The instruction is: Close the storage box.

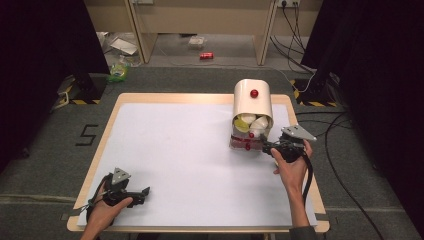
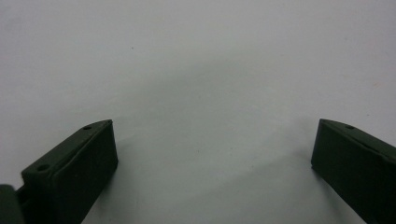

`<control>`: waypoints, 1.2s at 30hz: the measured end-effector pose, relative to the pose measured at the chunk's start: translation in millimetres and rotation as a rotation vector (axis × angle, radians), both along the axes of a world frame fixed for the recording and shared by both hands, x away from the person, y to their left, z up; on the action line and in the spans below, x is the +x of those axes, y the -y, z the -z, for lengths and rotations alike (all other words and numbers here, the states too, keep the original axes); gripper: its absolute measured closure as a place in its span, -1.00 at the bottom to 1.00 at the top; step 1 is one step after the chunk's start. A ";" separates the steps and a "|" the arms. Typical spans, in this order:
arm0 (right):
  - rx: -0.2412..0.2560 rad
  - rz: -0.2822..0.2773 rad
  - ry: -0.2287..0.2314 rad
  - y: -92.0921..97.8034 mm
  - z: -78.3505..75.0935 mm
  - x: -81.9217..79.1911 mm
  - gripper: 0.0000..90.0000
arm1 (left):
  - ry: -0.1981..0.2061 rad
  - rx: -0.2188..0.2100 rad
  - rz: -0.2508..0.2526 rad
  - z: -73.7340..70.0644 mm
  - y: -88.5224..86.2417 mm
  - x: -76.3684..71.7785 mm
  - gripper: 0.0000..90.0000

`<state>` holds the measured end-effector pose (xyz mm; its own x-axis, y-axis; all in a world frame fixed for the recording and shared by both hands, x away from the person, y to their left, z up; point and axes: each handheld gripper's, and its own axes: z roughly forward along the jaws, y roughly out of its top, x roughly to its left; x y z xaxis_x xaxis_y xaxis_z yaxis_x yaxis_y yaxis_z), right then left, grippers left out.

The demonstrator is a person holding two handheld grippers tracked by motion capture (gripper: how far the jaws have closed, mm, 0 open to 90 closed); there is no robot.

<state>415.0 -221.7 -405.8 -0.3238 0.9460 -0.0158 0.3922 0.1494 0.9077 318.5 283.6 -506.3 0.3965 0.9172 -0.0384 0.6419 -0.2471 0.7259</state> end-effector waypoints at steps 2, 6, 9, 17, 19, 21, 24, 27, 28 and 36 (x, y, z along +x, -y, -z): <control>-0.006 0.000 0.003 0.3 -0.1 0.9 -0.67 | 0.000 0.000 0.000 0.0 0.0 0.0 -1.00; 0.002 0.000 0.001 0.3 0.2 3.0 -0.67 | 0.000 0.000 0.000 0.0 0.0 0.0 -1.00; -0.002 0.003 0.002 0.0 0.1 4.5 -0.67 | 0.000 0.000 0.000 0.0 0.0 0.0 -1.00; -0.007 -0.004 -0.003 -0.8 -1.0 6.1 -0.71 | 0.000 0.000 0.000 0.0 0.0 0.0 -1.00; -0.005 -0.008 -0.003 -0.8 -0.9 5.8 -0.67 | 0.000 0.000 0.000 0.0 -0.1 0.0 -1.00; -0.002 -0.008 -0.003 -0.5 -0.9 4.7 -0.65 | 0.000 -0.001 0.000 0.0 -0.1 0.0 -1.00; -0.003 -0.002 0.007 1.9 -0.7 2.8 -0.59 | 0.000 -0.004 0.000 0.0 -0.3 0.0 -1.00; 0.003 0.007 0.010 5.8 -0.3 0.7 -0.57 | 0.000 -0.004 0.000 0.0 -0.3 0.0 -1.00; 0.007 0.007 0.003 7.2 -0.5 -0.4 -0.57 | 0.000 -0.004 0.000 0.0 -0.3 0.0 -1.00; 0.006 0.009 0.000 10.9 0.2 -5.7 -0.59 | 0.000 -0.003 0.000 0.0 -0.2 0.0 -1.00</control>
<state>409.3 -232.5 -406.0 -0.3154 0.9489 -0.0101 0.3936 0.1405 0.9085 318.4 283.8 -506.3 0.3963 0.9172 -0.0412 0.6420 -0.2447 0.7266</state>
